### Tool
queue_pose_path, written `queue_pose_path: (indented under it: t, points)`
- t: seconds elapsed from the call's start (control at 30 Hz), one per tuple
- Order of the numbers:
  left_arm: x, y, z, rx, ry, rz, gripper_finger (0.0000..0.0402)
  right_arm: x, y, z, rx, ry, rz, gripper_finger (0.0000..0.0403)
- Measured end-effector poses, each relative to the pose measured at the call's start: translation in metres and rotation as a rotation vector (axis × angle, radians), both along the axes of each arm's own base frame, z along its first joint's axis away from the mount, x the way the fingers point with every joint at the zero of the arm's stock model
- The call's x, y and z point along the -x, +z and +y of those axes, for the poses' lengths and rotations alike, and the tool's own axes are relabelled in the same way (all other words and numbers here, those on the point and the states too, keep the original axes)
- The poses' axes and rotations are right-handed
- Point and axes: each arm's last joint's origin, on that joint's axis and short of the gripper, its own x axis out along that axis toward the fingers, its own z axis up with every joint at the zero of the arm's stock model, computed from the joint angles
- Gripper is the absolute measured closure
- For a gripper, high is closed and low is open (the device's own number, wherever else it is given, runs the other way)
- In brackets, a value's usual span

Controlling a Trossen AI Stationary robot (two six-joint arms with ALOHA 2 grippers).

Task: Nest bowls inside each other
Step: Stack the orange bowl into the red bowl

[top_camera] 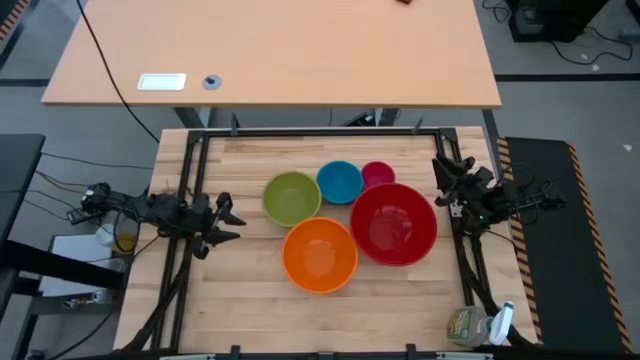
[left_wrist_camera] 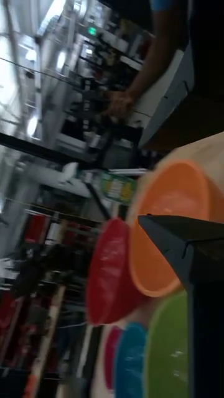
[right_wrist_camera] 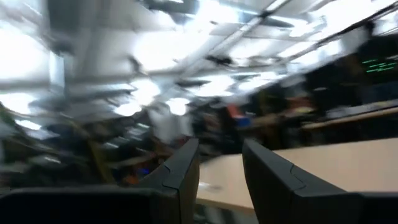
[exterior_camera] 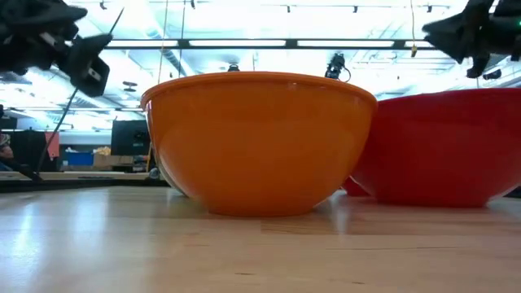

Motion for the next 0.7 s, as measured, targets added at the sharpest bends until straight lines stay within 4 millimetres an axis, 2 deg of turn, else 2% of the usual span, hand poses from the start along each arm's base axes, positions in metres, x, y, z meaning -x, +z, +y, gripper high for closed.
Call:
queue_pose_path:
  t: [0.17,0.27,0.37,0.47,0.57,0.7]
  points:
    - [0.004,0.016,0.003,0.060,0.044,-0.165,0.0221,0.002,0.014,0.003,0.112,0.124,-0.052,0.0273]
    - [0.006,0.024,0.006,0.081,0.128,-0.241,0.0221,-0.002,0.027,0.003,0.149,0.124,0.023,0.0276]
    - [0.007,0.027,0.011,0.070,0.307,-0.266,0.0221,-0.011,0.043,0.004,0.168,0.114,0.143,0.0277]
    - [0.005,0.025,0.015,0.075,0.465,-0.225,0.0221,-0.029,0.058,0.006,0.180,0.116,0.291,0.0277]
    - [0.001,0.030,0.017,0.058,0.501,-0.197,0.0221,-0.054,0.074,0.008,0.193,0.107,0.435,0.0277]
    - [-0.006,0.042,0.018,0.013,0.516,-0.099,0.0221,-0.098,0.087,0.011,0.209,0.133,0.623,0.0277]
